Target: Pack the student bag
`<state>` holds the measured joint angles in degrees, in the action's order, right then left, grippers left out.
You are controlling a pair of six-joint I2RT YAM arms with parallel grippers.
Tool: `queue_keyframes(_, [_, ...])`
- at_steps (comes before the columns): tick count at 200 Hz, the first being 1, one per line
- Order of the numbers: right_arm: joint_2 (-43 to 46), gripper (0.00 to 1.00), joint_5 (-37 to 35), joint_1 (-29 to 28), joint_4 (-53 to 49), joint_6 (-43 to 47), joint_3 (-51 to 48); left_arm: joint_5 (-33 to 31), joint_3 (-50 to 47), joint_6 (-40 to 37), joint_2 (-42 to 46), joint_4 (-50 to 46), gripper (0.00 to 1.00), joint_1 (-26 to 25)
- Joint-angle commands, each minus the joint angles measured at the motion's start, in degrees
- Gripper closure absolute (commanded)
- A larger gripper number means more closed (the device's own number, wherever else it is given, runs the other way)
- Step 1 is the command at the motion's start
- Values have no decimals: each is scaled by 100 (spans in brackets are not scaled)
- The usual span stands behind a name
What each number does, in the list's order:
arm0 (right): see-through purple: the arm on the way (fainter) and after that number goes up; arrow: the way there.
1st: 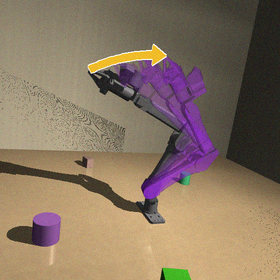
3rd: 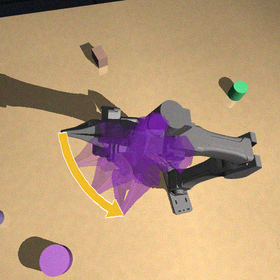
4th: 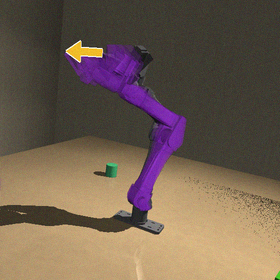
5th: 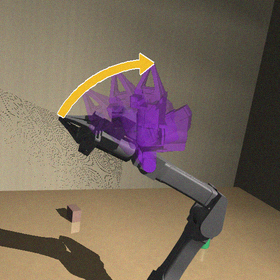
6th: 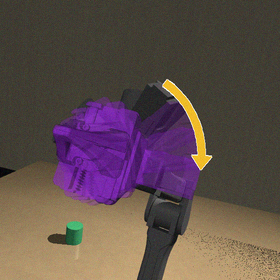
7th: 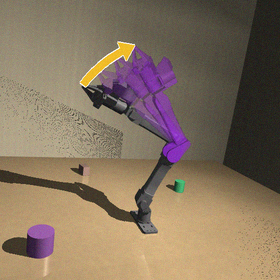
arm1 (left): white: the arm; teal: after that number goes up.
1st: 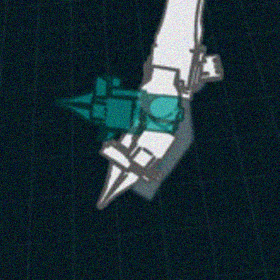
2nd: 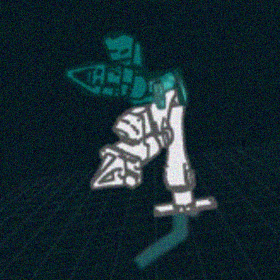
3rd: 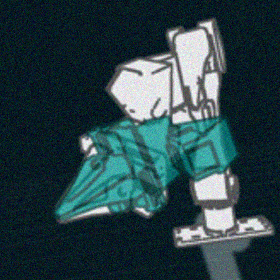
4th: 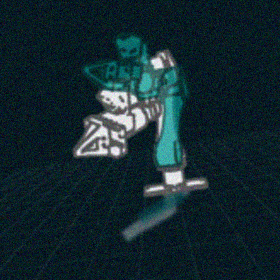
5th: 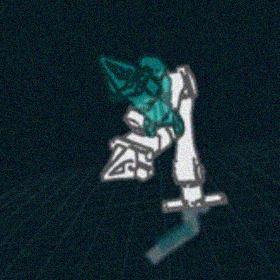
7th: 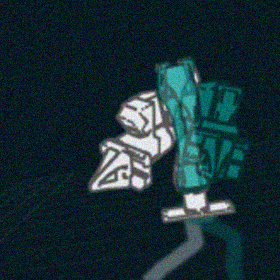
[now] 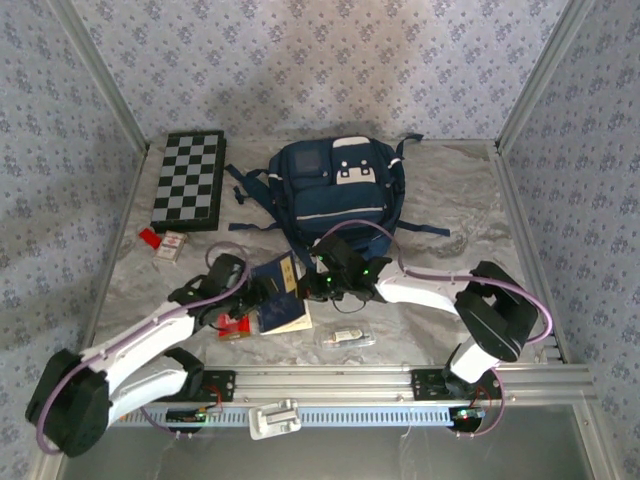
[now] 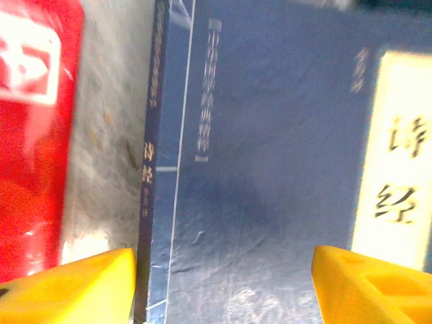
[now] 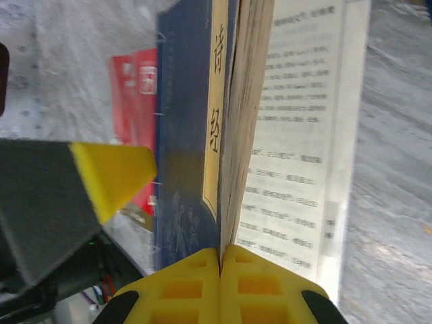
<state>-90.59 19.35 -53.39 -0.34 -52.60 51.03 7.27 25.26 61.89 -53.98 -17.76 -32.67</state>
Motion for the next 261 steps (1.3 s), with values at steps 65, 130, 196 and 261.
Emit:
queue_keyframes(65, [1326, 100, 348, 102, -92, 5, 1013, 1327, 730, -330, 1112, -502, 22, 1276])
queue_keyframes(130, [1807, 100, 851, 718, 16, 140, 1103, 1993, 876, 484, 1097, 1205, 19, 1342])
queue_keyframes(196, [1697, 100, 1349, 1099, 821, -87, 1067, 2370, 851, 1108, 600, 2499, 23, 1204])
queue_keyframes(261, [1378, 100, 1529, 1183, 1296, -277, 767, 2353, 1000, 1333, 418, 2954, 41, 939])
